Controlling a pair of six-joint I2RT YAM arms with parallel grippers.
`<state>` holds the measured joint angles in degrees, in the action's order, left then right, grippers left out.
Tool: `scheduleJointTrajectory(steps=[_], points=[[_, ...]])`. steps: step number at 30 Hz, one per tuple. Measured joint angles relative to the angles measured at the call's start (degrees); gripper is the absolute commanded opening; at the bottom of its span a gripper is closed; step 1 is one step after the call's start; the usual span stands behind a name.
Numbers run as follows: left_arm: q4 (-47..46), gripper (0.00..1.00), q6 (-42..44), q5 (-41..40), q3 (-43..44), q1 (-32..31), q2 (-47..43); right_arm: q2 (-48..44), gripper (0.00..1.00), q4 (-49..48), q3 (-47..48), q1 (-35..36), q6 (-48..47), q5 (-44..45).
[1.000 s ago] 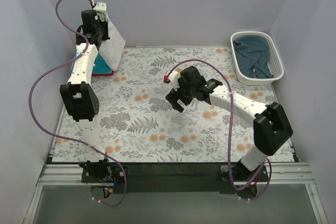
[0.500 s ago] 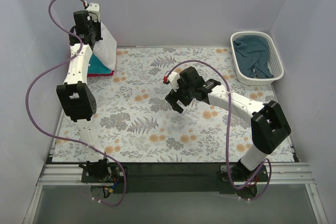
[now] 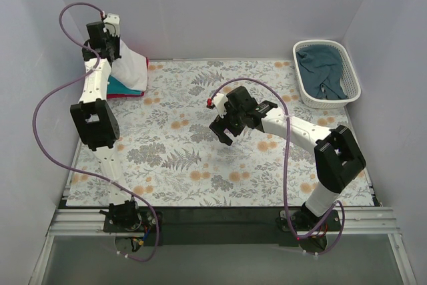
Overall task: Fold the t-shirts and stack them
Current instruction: Neatly place the folded tshirt to the corner
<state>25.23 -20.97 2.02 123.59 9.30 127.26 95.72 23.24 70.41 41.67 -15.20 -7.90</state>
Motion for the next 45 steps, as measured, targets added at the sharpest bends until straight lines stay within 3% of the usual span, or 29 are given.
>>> scheduleJointTrajectory(steps=[27,31,35,41,45], points=[[-5.03,0.00,13.88,1.31,1.40,6.29,8.61,2.21,0.98,0.83,1.16,0.00,0.09,-0.92],[-5.99,0.24,15.21,1.38,1.40,6.88,10.86,2.23,0.98,0.83,1.16,0.00,0.07,-0.92],[-5.88,0.36,16.65,1.07,1.79,7.52,12.17,2.23,0.98,0.90,1.16,0.00,0.07,-0.90],[-6.05,0.53,18.05,1.01,6.47,8.37,11.89,2.21,0.98,1.09,1.18,0.00,0.07,-0.85],[-4.07,0.54,15.47,3.17,6.67,9.11,9.11,2.14,0.98,1.11,1.18,-0.11,0.04,-0.87]])
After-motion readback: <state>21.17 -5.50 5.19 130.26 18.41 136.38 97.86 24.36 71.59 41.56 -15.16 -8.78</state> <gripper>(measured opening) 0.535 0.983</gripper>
